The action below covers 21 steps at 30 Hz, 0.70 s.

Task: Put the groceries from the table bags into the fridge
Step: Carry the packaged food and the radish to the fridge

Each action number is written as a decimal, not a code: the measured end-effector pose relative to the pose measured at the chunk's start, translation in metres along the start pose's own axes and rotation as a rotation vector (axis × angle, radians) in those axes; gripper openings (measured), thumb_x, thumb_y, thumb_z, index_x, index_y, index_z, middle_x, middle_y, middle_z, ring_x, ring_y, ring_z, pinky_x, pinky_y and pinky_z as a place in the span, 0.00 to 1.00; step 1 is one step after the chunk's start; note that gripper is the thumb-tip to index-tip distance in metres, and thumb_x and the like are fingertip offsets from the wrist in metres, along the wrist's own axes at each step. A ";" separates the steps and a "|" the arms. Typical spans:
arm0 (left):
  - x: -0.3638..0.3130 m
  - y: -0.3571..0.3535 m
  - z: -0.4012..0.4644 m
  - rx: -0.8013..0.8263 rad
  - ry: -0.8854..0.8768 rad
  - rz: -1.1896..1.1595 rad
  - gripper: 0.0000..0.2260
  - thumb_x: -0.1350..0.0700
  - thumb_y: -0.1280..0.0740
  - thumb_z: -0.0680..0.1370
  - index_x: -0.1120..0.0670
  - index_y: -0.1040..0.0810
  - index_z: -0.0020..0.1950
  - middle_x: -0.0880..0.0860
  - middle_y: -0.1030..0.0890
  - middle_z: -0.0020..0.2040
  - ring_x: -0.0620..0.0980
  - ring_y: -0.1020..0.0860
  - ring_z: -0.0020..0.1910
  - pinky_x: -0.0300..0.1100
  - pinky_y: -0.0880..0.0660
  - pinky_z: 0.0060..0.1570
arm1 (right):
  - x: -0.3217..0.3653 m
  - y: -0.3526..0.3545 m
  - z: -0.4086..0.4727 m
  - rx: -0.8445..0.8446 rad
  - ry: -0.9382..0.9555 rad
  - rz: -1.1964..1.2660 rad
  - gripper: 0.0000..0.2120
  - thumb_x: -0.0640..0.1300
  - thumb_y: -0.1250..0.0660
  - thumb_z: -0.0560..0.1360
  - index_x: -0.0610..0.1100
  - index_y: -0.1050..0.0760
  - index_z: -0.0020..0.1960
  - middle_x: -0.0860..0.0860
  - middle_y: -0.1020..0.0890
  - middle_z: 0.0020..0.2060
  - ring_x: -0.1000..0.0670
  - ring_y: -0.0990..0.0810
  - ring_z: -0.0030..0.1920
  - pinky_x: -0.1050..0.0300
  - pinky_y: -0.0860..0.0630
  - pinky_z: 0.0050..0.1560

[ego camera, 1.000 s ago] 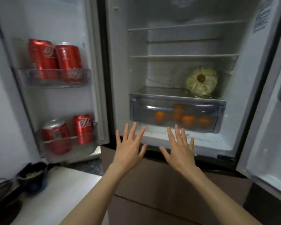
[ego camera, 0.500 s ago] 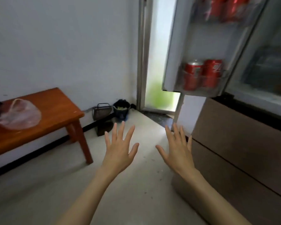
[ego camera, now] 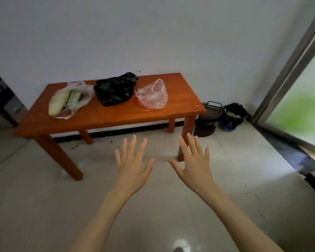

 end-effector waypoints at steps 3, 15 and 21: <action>0.061 0.008 0.008 -0.024 0.106 0.000 0.31 0.36 0.55 0.74 0.44 0.52 0.76 0.50 0.59 0.77 0.50 0.66 0.74 0.53 0.65 0.70 | 0.040 -0.028 0.040 0.041 0.085 0.025 0.35 0.62 0.44 0.76 0.52 0.55 0.76 0.48 0.54 0.77 0.46 0.60 0.76 0.39 0.57 0.72; 0.249 0.056 0.155 -0.087 0.359 0.032 0.28 0.42 0.45 0.79 0.45 0.51 0.76 0.51 0.55 0.77 0.52 0.60 0.75 0.54 0.59 0.72 | 0.187 -0.127 0.251 0.151 0.375 0.163 0.35 0.61 0.45 0.77 0.49 0.58 0.76 0.48 0.56 0.77 0.47 0.61 0.76 0.47 0.61 0.73; 0.313 0.057 0.214 -0.046 0.467 0.004 0.28 0.42 0.46 0.79 0.46 0.50 0.76 0.52 0.54 0.78 0.52 0.60 0.76 0.54 0.58 0.72 | 0.237 -0.159 0.336 0.206 0.429 0.174 0.35 0.61 0.45 0.77 0.49 0.57 0.76 0.48 0.54 0.77 0.48 0.61 0.76 0.48 0.61 0.73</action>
Point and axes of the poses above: each hand's wrist, its own z-axis towards the middle knuckle, its own y-axis out of the back of the hand, x = y × z, the point moved 9 cm from there along z, towards the middle knuckle
